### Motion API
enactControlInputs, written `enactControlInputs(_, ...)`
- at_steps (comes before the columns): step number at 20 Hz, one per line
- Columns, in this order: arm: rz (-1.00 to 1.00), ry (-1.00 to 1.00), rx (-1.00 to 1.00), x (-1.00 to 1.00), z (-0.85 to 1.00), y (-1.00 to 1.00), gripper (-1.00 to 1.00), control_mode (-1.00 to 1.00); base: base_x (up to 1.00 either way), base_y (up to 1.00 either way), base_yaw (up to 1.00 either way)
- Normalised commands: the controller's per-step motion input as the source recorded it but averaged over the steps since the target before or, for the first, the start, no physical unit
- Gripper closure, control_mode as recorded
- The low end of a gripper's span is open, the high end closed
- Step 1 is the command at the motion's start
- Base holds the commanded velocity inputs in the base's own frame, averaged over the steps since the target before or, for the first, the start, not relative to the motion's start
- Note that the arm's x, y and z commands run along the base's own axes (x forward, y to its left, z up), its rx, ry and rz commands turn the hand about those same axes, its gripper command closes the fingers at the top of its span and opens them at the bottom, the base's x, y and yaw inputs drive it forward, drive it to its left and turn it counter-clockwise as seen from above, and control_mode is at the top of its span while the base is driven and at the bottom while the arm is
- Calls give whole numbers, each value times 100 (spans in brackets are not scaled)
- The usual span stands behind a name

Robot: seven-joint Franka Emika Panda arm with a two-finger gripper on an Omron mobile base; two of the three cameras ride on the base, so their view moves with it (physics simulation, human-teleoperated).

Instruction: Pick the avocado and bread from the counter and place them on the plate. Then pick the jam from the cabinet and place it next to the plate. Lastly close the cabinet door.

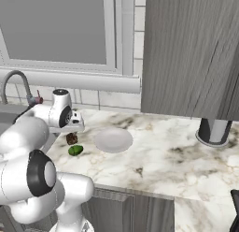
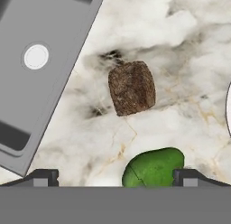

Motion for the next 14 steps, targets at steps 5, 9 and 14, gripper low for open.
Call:
enactControlInputs(5, 0, 0, 0, 12, -11, 6, -100, -100, 0, 0, 0)
enactControlInputs(9, 0, 0, 0, 10, -11, 0, -100, -100, 0, 0, 0)
enactControlInputs(14, 0, 0, 0, 14, -12, 1, -100, -100, 0, 0, 0)
